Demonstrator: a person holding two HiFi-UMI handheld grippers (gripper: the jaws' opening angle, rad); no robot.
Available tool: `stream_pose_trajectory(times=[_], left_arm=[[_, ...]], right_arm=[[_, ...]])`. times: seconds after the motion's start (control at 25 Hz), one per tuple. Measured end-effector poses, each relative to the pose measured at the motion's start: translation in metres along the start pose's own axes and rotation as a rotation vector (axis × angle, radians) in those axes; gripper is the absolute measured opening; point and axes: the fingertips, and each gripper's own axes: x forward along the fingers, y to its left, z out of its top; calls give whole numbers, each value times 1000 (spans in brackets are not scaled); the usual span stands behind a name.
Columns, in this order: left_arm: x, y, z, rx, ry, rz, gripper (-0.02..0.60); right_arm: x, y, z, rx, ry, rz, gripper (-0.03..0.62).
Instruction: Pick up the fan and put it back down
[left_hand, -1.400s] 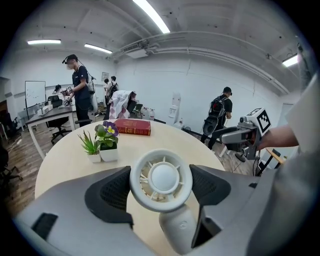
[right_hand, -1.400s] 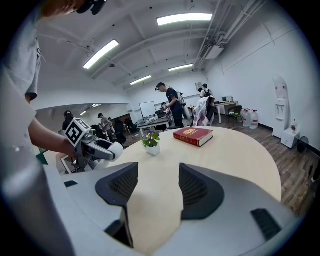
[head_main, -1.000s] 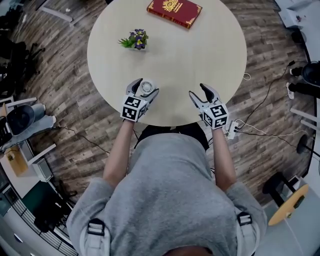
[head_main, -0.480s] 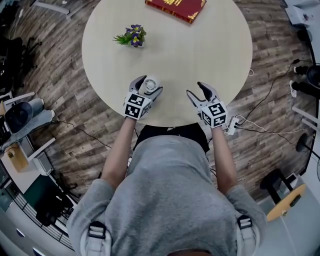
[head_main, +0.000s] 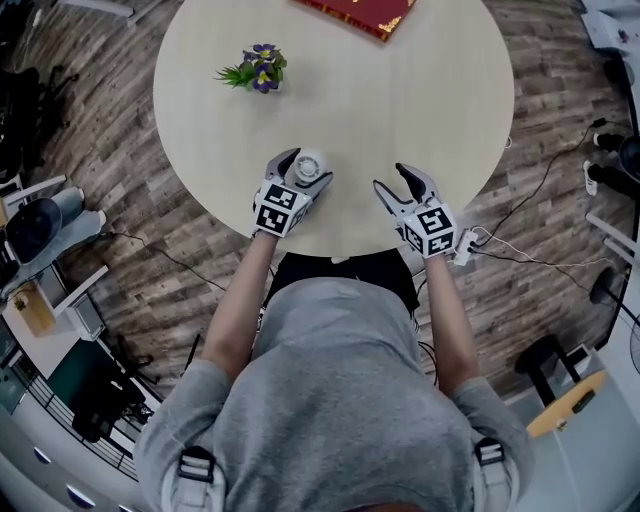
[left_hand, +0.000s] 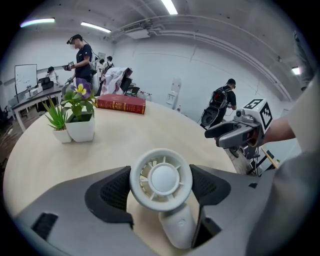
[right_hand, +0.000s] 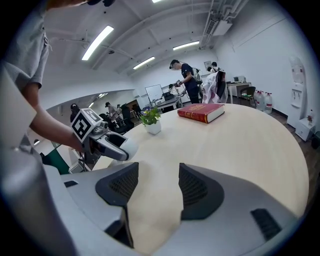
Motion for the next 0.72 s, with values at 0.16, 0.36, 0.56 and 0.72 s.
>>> stream_pose_trajectory(times=[0.16, 0.36, 0.56, 0.72], left_arm=[[14, -1, -4, -4, 15, 7, 377], [28, 1, -8, -11, 42, 22, 377], [41, 5, -11, -35, 53, 51, 377], [45, 11, -14, -34, 74, 89, 377]], right_arm=[[3, -9, -5, 9, 9, 2, 259], [7, -17, -9, 18, 18, 6, 259], [10, -21, -13, 28, 27, 12, 259], [11, -24, -16, 32, 30, 17, 258]])
